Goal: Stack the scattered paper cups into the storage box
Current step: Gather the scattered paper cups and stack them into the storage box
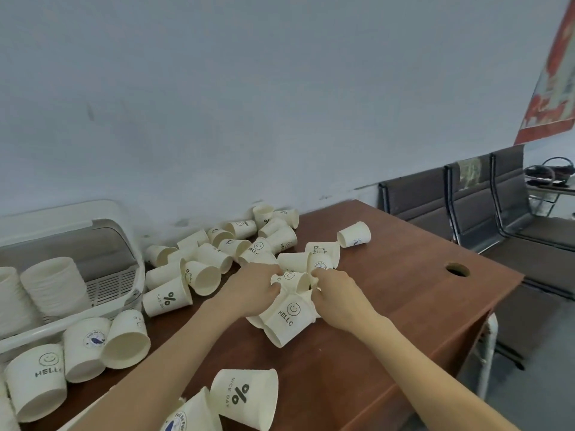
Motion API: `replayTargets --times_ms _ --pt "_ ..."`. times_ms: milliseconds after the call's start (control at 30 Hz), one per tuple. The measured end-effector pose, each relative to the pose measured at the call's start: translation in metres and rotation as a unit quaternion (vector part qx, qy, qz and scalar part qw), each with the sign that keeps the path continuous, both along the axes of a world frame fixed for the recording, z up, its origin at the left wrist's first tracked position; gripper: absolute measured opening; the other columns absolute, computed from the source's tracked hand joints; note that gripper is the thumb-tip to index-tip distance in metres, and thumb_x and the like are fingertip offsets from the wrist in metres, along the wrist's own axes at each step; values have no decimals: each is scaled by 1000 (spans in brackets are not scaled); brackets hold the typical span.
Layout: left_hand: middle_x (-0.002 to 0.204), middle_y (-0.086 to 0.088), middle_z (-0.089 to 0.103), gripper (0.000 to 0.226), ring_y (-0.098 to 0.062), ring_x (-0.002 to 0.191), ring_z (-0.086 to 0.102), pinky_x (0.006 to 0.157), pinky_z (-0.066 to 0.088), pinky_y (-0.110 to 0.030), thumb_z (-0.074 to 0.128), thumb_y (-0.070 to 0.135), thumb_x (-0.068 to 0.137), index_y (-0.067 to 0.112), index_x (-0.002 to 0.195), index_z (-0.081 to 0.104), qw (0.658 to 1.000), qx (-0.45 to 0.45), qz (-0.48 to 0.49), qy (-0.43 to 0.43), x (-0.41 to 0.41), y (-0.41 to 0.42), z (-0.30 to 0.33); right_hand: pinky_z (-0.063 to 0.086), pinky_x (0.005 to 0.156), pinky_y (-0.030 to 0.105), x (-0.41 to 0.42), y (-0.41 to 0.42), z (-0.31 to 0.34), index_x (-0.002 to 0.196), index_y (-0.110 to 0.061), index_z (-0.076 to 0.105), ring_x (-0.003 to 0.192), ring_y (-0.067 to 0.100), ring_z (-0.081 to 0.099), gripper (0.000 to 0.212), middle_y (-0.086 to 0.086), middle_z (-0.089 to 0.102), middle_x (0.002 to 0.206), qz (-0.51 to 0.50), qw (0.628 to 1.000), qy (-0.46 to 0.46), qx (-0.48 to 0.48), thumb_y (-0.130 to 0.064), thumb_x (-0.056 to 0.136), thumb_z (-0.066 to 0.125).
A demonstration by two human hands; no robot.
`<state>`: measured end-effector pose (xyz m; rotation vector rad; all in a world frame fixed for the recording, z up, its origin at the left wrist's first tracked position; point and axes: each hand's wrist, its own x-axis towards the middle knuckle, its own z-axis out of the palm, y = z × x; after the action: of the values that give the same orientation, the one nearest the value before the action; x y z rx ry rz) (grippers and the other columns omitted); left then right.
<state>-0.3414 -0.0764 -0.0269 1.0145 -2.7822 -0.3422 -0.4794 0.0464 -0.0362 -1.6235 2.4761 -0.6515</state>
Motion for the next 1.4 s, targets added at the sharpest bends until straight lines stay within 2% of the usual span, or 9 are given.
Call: replayTargets --times_ms 133,233,433,600,767,967,1100,1233,1400 --pt "130 -2 55 45 -22 114 54 83 47 -36 37 17 96 30 138 46 998 -15 -7 -57 -16 -14 -16 48 78 38 -19 3 -8 117 -9 54 98 29 54 30 8 58 106 -39 999 -8 16 -13 89 46" --pt "138 -3 47 54 -26 120 50 84 45 -37 36 13 95 33 145 34 994 -23 -4 -111 -21 -20 -23 42 67 36 -30 3 -14 99 -10 54 84 28 51 16 4 53 90 -64 997 3 29 -13 87 44" --pt "130 -6 53 48 -27 116 52 83 47 -39 36 16 95 26 142 35 984 -40 4 -172 -22 -29 -37 33 63 32 -38 1 -26 86 -10 46 79 25 44 9 6 52 91 -99 993 15 64 -17 90 43" --pt "114 -7 57 36 -28 100 56 69 40 -35 41 16 92 19 127 44 990 -41 19 -134 -17 -34 -36 34 66 32 -36 0 -31 66 -16 29 77 28 41 30 -1 33 71 -135 988 -3 70 -18 94 40" --pt "92 -2 47 23 -26 93 54 72 44 -38 48 19 89 17 112 46 994 -25 26 -99 -8 -32 -25 37 67 33 -35 -9 -38 66 -16 33 80 30 45 27 1 38 74 -162 982 -68 64 -20 92 42" --pt "83 1 45 10 -25 87 53 67 41 -35 49 20 86 18 94 44 995 -17 42 -93 3 -30 -20 29 48 31 -33 -15 -41 63 -14 38 62 24 42 20 3 47 67 -178 977 -116 18 -15 82 47" --pt "90 -3 51 4 -25 92 55 67 43 -36 46 20 88 17 90 48 994 -25 47 -96 10 -29 -16 28 47 31 -28 -12 -33 63 -11 37 58 23 40 22 6 47 65 -169 980 -100 -28 -13 83 46" --pt "108 -8 54 19 -24 91 50 69 37 -34 42 22 96 14 106 55 989 -95 65 -96 16 -21 -6 35 53 34 -18 -8 -20 67 -9 41 60 25 44 23 6 48 67 -169 983 -50 -51 -15 89 42" --pt "107 -7 58 17 -25 99 53 76 44 -38 41 24 97 15 103 55 991 -96 83 -52 26 -15 5 38 61 35 -6 -5 -4 83 -8 53 70 30 45 21 2 44 68 -156 985 16 -73 -21 95 41"
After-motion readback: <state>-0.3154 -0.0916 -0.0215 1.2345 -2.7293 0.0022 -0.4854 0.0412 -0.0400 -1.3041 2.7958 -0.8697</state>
